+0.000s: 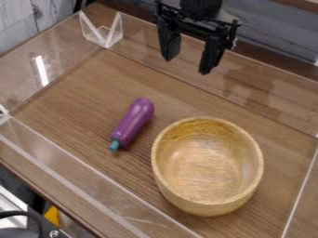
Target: Put the purple eggplant in the brown bowl
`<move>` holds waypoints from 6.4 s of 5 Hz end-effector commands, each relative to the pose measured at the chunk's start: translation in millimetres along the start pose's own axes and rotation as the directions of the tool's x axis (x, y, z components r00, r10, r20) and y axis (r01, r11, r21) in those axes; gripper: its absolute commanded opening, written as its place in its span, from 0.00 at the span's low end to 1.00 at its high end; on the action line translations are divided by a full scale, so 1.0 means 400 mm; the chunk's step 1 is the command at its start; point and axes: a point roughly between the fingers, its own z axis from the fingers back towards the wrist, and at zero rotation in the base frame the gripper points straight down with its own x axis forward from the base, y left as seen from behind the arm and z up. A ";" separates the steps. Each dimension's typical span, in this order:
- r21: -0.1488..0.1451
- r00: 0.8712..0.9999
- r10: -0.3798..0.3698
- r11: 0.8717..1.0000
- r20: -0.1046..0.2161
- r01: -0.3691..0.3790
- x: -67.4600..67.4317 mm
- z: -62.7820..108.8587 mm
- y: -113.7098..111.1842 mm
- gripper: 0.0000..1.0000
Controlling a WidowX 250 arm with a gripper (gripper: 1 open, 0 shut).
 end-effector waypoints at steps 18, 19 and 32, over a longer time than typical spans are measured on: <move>0.053 0.985 -0.105 0.994 0.136 0.098 -0.103 -0.237 0.162 0.00; 0.051 0.983 -0.104 0.994 0.154 0.097 -0.104 -0.233 0.157 0.00; -0.058 0.980 -0.062 0.996 0.190 0.074 -0.119 -0.092 0.021 0.00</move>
